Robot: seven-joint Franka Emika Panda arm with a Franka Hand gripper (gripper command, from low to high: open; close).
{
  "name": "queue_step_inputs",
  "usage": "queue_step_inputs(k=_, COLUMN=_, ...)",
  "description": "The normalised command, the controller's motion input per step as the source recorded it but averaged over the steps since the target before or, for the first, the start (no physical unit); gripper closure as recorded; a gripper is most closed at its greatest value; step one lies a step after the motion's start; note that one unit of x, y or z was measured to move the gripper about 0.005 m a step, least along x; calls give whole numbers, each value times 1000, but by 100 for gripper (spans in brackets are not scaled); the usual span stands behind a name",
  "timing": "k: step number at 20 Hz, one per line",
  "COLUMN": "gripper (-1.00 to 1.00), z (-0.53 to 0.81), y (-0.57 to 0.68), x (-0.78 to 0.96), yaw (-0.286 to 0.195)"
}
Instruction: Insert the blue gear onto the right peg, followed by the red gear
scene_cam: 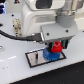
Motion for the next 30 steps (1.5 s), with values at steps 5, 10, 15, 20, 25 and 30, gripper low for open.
queue_step_inputs(k=5, gripper=100, z=103, y=-59, x=24, yaw=0)
queue_step_inputs(k=10, gripper=100, z=254, y=-217, x=11, yaw=0)
queue_step_inputs(k=15, gripper=100, z=77, y=-109, x=96, yaw=0)
queue_step_inputs(k=20, gripper=100, z=-141, y=-94, x=164, yaw=0)
queue_step_inputs(k=25, gripper=100, z=-166, y=-129, x=178, yaw=0)
queue_step_inputs(k=30, gripper=100, z=-112, y=-75, x=155, yaw=0)
